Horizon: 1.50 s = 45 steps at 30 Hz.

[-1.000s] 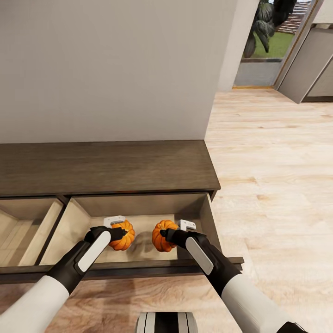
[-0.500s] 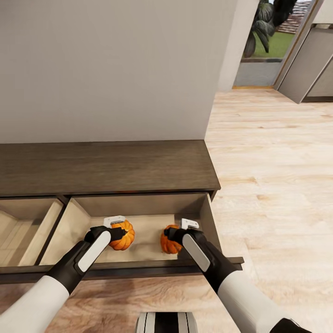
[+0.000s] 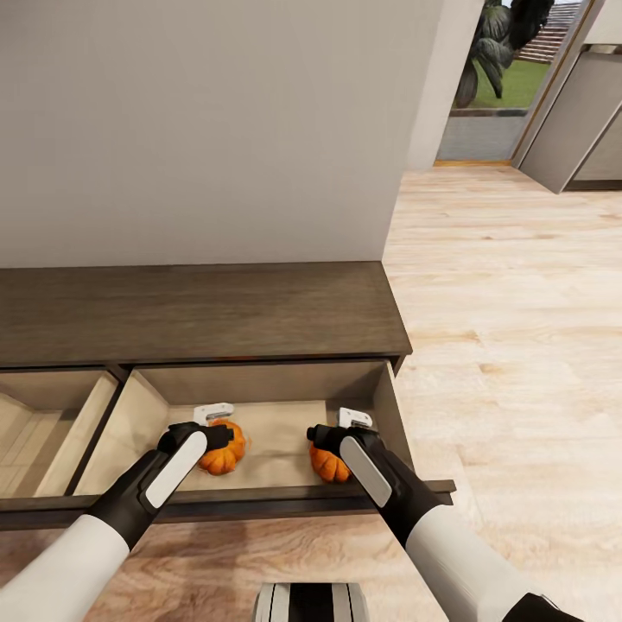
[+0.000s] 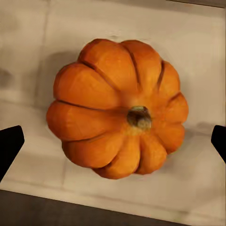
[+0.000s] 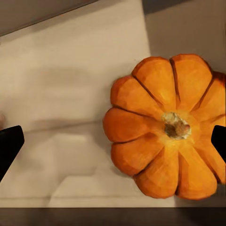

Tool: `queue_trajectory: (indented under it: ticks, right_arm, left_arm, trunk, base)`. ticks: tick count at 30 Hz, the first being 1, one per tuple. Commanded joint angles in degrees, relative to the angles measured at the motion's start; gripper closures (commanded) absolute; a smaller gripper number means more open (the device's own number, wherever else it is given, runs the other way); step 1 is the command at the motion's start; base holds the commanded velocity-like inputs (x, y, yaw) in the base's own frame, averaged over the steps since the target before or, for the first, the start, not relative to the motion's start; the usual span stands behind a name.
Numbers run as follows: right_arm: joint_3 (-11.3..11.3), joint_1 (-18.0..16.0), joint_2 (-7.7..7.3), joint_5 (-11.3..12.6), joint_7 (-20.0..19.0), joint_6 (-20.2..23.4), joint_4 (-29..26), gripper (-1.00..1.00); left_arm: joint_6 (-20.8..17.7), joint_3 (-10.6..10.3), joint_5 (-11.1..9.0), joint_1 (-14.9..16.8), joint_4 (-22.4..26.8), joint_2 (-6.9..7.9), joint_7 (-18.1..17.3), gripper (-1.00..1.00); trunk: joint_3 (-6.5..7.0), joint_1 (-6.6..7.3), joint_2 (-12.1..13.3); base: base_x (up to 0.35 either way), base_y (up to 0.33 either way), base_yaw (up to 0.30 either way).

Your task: Place each of the two pumpkins and all three candles from the living room inside a cabinet in the living room (use any cabinet), then make sure every cabinet is closed, and position the cauldron so it is next to a table in the living room.

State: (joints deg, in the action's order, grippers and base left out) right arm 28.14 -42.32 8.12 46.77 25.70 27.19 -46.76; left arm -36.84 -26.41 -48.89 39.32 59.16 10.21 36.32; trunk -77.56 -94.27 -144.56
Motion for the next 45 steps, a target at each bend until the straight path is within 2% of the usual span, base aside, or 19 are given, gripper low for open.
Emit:
queue_trajectory:
  ticks: [1,17,30,45]
  right_arm:
    - [0.16,-0.04,-0.03,0.51,0.51,0.05,-0.08,-1.0]
    - [0.16,-0.04,-0.03,0.52,0.49,0.05,-0.08,-1.0]
    - [0.18,0.01,-0.03,0.68,0.29,-0.03,-0.08,-1.0]
    - [0.35,0.05,-0.11,0.68,-0.38,-1.78,-0.29,-1.0]
  left_arm:
    - [0.02,-0.22,-0.59,0.05,0.08,0.07,0.59,-1.0]
    - [0.02,0.01,-0.69,0.05,0.19,0.07,0.6,-1.0]
    - [-0.8,0.17,-1.41,0.21,0.26,0.07,0.35,-1.0]
    - [-0.73,0.28,-1.24,0.23,0.47,0.07,0.57,-1.0]
  trunk:
    - [-0.05,0.01,-0.02]
    - [-0.05,0.01,-0.02]
    - [2.83,0.35,0.15]
    - [6.16,0.73,0.35]
  base:
    - [0.0,0.0,0.0]
    - [0.0,0.0,0.0]
    - [-0.031,0.0,0.0]
    - [-0.065,0.0,0.0]
